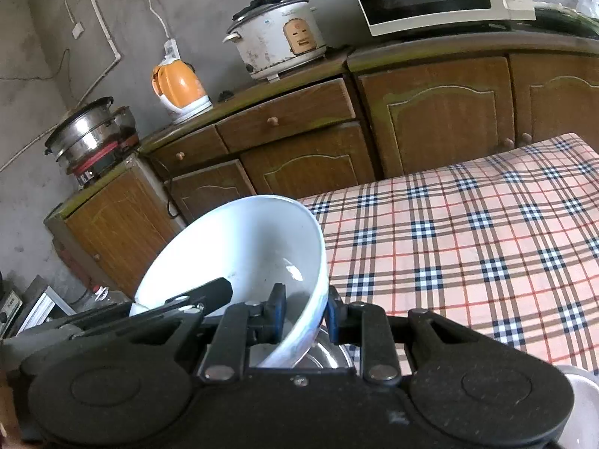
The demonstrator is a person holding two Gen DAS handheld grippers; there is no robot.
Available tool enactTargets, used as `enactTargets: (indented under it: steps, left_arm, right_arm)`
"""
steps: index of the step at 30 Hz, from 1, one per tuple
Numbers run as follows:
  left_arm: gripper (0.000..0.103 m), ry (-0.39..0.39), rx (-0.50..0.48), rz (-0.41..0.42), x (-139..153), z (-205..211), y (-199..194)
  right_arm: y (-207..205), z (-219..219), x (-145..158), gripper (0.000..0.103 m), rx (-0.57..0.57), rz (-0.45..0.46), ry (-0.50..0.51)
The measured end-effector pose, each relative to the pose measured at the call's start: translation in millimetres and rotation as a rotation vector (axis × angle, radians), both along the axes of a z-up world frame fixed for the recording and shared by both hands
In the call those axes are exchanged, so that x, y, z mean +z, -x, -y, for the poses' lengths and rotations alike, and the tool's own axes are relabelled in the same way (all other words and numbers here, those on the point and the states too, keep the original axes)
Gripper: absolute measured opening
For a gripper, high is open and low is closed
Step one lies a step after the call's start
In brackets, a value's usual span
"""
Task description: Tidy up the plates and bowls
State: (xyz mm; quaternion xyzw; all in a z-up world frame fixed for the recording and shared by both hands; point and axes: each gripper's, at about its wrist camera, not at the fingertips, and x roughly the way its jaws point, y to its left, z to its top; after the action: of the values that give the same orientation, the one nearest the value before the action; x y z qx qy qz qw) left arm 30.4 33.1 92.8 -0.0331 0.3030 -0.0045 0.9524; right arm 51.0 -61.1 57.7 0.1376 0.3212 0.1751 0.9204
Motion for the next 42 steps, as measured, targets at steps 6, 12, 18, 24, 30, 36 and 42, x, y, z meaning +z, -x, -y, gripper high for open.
enactTargets:
  steps: [6, 12, 18, 24, 30, 36, 42]
  left_arm:
    - [0.029, -0.006, -0.009, 0.005, -3, 7, 9]
    - [0.029, -0.007, -0.016, 0.007, -7, 11, 16]
    - [0.029, -0.002, -0.026, 0.005, -9, 16, 21]
    - [0.029, -0.004, -0.037, 0.009, -10, 21, 25]
    - [0.030, -0.011, -0.052, 0.018, -10, 27, 30]
    - [0.030, -0.009, -0.063, 0.027, -10, 32, 34]
    - [0.030, -0.008, -0.072, 0.033, -9, 36, 37]
  right_arm:
    - [12, 7, -2, 0.029, -0.008, 0.005, 0.004]
    - [21, 13, -5, 0.029, -0.016, 0.007, 0.009]
    - [28, 17, -7, 0.029, -0.025, 0.007, 0.016]
    - [34, 23, -8, 0.029, -0.033, 0.011, 0.017]
    - [41, 30, -6, 0.029, -0.044, 0.018, 0.018]
    - [48, 35, -4, 0.029, -0.053, 0.025, 0.022]
    - [52, 39, -2, 0.029, -0.059, 0.031, 0.026]
